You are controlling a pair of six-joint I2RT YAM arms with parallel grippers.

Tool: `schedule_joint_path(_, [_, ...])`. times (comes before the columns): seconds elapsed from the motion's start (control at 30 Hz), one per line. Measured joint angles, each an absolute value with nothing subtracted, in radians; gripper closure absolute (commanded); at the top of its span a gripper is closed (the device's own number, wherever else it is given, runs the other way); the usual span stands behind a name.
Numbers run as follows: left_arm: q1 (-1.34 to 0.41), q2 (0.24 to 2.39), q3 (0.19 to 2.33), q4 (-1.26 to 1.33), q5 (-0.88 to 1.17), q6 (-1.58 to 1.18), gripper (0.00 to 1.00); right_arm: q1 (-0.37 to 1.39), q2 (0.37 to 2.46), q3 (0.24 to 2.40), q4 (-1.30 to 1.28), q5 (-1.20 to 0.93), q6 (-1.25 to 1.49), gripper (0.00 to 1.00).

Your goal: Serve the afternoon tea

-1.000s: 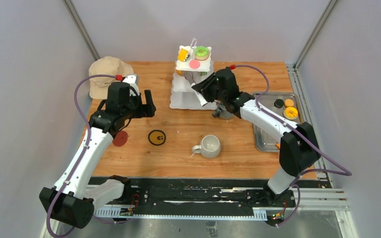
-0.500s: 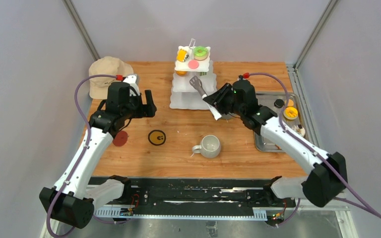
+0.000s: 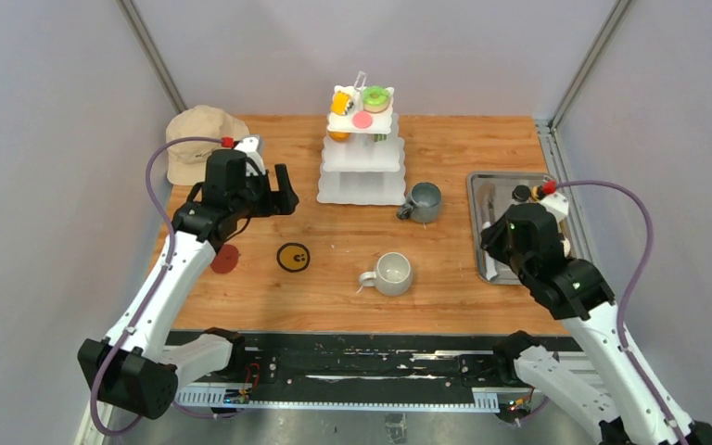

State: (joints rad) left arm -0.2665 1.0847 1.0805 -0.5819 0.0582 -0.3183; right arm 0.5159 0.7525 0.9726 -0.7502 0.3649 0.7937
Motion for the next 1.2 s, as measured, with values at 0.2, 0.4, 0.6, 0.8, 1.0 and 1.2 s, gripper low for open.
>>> schedule_joint_path(0.2, [-0.266,1.126,1.081,-0.562,0.078,-0.326,0.11,0.220,0.767,0.989,-0.928,0.396,0.689,0.72])
schedule_joint_path(0.4, [-0.266,1.156,1.081,-0.551,0.086,-0.326,0.11,-0.002,0.871,0.981,-0.994,0.278,0.627,0.61])
schedule_joint_path(0.6, [-0.266,1.186,1.081,-0.546,0.088,-0.326,0.11,-0.072,0.886,0.950,-1.018,0.211,0.589,0.55])
schedule_joint_path(0.8, [-0.266,1.222,1.081,-0.543,0.091,-0.326,0.11,-0.169,0.900,0.937,-1.019,0.147,0.527,0.55])
schedule_joint_path(1.0, [-0.266,1.242,1.089,-0.536,0.090,-0.326,0.11,-0.252,0.923,0.919,-1.002,0.082,0.458,0.56])
schedule_joint_path(1.2, [-0.266,1.268,1.097,-0.524,0.095,-0.326,0.11,-0.265,0.958,0.894,-0.979,0.004,0.406,0.62])
